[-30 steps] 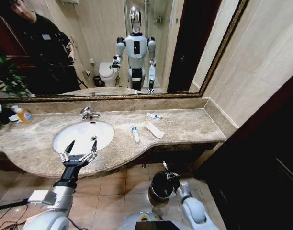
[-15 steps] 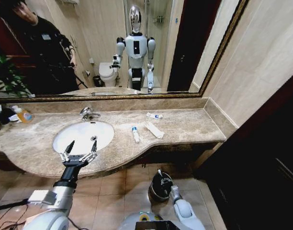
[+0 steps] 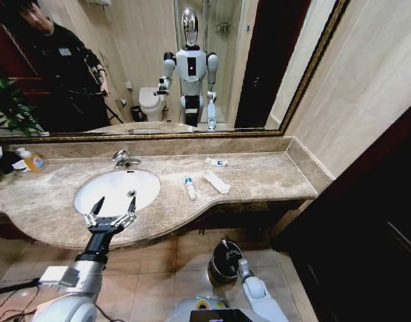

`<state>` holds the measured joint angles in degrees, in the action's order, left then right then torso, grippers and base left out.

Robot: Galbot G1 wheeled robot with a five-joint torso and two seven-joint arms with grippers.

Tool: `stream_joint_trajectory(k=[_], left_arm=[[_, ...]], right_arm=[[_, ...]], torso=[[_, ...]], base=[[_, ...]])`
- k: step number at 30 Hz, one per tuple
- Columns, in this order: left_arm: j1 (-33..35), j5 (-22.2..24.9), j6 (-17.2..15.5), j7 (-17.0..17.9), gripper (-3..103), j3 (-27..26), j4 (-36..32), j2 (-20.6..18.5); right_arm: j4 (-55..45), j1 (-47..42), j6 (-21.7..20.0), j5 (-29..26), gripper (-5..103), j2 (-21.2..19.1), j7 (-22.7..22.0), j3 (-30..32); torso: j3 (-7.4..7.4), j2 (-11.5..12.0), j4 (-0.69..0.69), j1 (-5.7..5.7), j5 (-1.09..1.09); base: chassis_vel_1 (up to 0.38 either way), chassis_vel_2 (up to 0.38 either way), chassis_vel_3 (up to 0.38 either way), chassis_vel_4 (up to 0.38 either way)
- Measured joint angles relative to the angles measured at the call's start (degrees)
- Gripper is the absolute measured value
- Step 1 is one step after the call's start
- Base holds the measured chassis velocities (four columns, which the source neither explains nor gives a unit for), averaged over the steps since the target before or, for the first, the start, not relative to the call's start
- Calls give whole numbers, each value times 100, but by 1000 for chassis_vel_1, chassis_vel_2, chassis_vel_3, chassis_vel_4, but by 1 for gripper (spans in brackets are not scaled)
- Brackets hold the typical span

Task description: Pick up the trash from the sink and place it in the trash bin.

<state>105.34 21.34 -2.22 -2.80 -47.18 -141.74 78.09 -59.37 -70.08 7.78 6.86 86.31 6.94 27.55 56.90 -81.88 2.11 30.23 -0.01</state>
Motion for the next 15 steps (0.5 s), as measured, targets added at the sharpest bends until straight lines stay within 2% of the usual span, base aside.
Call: stream_joint_trajectory(k=[15], left_arm=[[0, 0, 0, 0, 100, 0, 0, 0]], right_arm=[[95, 24, -75, -98, 1, -12, 12, -2]], torso=[[0, 0, 0, 0, 1]], base=[[0, 0, 0, 0]])
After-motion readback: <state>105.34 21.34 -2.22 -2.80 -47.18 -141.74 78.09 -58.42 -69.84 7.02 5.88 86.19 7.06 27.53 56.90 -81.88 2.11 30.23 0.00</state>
